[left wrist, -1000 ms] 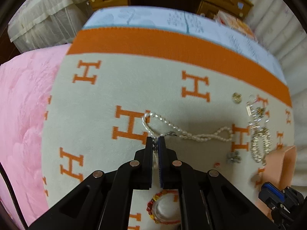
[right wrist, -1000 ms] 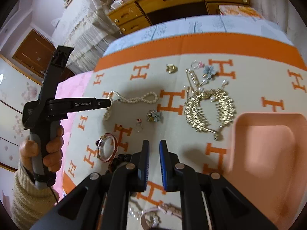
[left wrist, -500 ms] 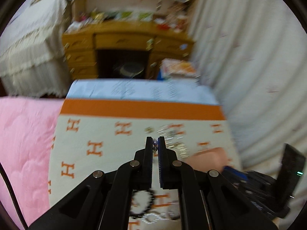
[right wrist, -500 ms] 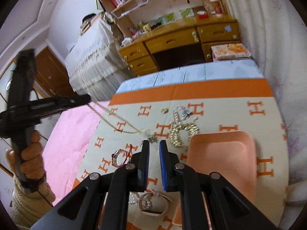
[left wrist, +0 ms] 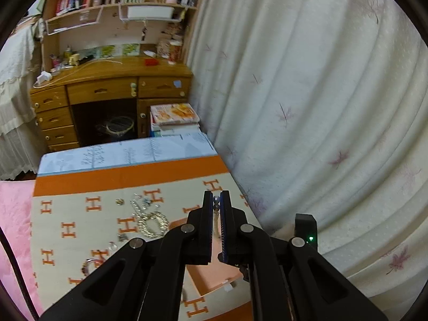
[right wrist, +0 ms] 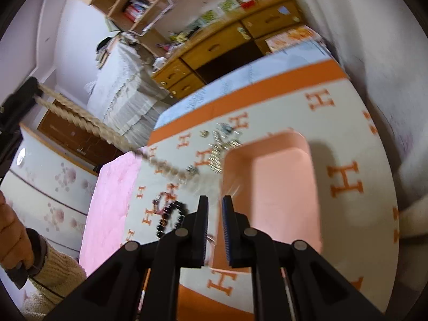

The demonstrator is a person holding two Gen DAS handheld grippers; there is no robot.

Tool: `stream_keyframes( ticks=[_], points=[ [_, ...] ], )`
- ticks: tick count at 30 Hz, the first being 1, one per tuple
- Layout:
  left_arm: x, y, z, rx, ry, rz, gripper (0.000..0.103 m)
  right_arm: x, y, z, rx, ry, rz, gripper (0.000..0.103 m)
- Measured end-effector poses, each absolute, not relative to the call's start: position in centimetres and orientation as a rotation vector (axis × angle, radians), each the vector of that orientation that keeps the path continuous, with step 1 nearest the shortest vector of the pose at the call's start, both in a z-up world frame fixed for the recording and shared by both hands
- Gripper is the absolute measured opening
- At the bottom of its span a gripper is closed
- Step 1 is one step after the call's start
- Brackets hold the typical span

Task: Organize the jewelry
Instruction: 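Carry the pearl necklace with the left tool into the pink tray and release, then grasp the red string bracelet with the left tool while the right tool grasps the black bead bracelet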

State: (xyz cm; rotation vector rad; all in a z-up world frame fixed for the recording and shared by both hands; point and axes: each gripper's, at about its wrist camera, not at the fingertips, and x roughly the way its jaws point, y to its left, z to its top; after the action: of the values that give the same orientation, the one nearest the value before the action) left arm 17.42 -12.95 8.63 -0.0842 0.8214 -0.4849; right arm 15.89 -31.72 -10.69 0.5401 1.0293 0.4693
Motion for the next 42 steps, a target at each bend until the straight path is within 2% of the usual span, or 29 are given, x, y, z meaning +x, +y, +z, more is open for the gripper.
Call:
stream_keyframes(
  ticks=[7, 14, 16, 18, 19, 20, 21, 25, 32, 36, 42],
  points=[
    [20.4, -16.7, 1.0, -0.022, 0.992, -0.462, 0.003, 16.6, -34.5, -15.5, 0.723, 1.192, 0.384, 0.011],
    [22.6, -17.1, -5.6, 0.000, 1.132, -0.433, 0.005, 16.6, -33.7, -15.3, 0.695, 1.206, 0.379, 0.014],
    [22.6, -16.5, -6.2, 0.002, 1.143, -0.433, 0.013, 16.9, -33.3, -15.1, 0.677, 1.203, 0.381, 0.023],
    [22.4, -15.6, -6.2, 0.006, 1.129, -0.422, 0.038, 17.0, -32.7, -14.8, 0.654, 1.193, 0.380, 0.031],
    [22.3, -15.1, -6.1, 0.009, 1.117, -0.413, 0.047, 17.0, -32.6, -14.7, 0.641, 1.189, 0.380, 0.034],
    [22.2, -14.5, -5.9, 0.011, 1.101, -0.401, 0.064, 17.1, -32.2, -14.5, 0.626, 1.187, 0.382, 0.034],
    [21.8, -13.8, -5.5, 0.011, 1.074, -0.383, 0.070, 17.2, -31.7, -14.3, 0.613, 1.186, 0.391, 0.034],
    [20.0, -9.9, -3.9, 0.030, 0.937, -0.310, 0.070, 17.7, -29.5, -13.2, 0.542, 1.182, 0.431, 0.034],
    [17.8, -1.2, -2.2, -0.051, 0.870, -0.205, 0.070, 18.5, -24.4, -10.5, 0.381, 1.152, 0.503, 0.034],
    [16.6, 2.8, -2.6, -0.048, 0.868, -0.065, 0.084, 19.7, -20.6, -9.8, 0.293, 1.154, 0.533, 0.034],
    [15.3, 7.6, -5.2, -0.057, 0.876, 0.078, 0.084, 21.5, -16.0, -10.5, 0.223, 1.197, 0.542, 0.034]
  ],
)
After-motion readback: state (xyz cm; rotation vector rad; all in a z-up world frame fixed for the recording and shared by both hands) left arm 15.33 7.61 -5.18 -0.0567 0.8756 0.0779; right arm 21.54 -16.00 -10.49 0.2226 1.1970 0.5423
